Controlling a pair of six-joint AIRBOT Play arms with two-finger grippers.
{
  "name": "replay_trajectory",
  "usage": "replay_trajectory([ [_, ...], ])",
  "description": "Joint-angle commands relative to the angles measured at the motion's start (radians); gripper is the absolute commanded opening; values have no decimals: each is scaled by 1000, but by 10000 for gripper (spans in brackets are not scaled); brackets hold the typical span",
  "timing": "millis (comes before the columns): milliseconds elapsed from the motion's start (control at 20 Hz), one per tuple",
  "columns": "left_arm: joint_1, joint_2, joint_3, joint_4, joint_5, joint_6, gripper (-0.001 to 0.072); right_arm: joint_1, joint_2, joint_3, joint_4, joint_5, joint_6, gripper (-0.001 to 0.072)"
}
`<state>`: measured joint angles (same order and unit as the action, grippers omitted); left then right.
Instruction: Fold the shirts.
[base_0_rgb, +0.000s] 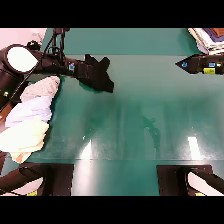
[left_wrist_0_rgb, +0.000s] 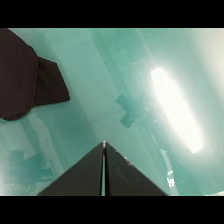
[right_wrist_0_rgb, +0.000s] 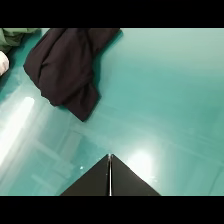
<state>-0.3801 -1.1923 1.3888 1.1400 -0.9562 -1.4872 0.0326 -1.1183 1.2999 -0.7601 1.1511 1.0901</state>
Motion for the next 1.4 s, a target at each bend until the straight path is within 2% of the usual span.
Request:
replay_trajectory([
  [0, 1, 0, 0, -34, 20, -6, 29, 1, -1, 1, 0, 0, 0, 15],
  [100, 1, -2, 0, -27, 82, 4, 31, 1, -1, 1, 1, -2, 0, 15],
  [150, 1, -3, 0, 1, 116, 26, 82, 1, -1, 1, 2, -19, 0, 15],
  [200, 1, -4, 0, 54, 153, 26, 401, 1, -1, 1, 10, -33, 0, 15],
  [250, 4, -13, 0, 117, 194, 5, 614, 1, -1, 1, 9, -35, 0, 15],
  [350, 32, -61, 0, 223, 251, -85, 623, 1, -1, 1, 9, -32, 0, 15],
  [450, 98, -150, 0, 237, 280, -142, 623, 1, -1, 1, 9, -13, 0, 15],
  [700, 200, -415, 2, 183, 356, -155, 623, 1, -1, 1, 9, 5, 0, 15],
  [850, 200, -500, 3, 147, 410, -136, 623, 1, -1, 1, 8, 4, 0, 15],
  [900, 200, -515, 8, 109, 418, -100, 622, 1, -1, 1, 8, 4, 0, 15],
  [950, 200, -520, 8, 70, 424, -59, 586, 1, -3, 1, 8, 3, 0, 15],
  [1000, 200, -520, 8, 45, 425, -23, 412, 1, -6, 1, 9, 3, 0, 15],
  [1100, 200, -520, 10, 17, 418, 21, 321, 1, -18, 0, 9, 4, 1, 15],
  [1200, 200, -517, 15, 15, 383, 22, 36, 2, -26, -1, 9, 4, 1, 15],
  [1350, 200, -510, 152, 16, 190, 63, 28, 3, 0, 14, 8, -25, 0, 15],
])
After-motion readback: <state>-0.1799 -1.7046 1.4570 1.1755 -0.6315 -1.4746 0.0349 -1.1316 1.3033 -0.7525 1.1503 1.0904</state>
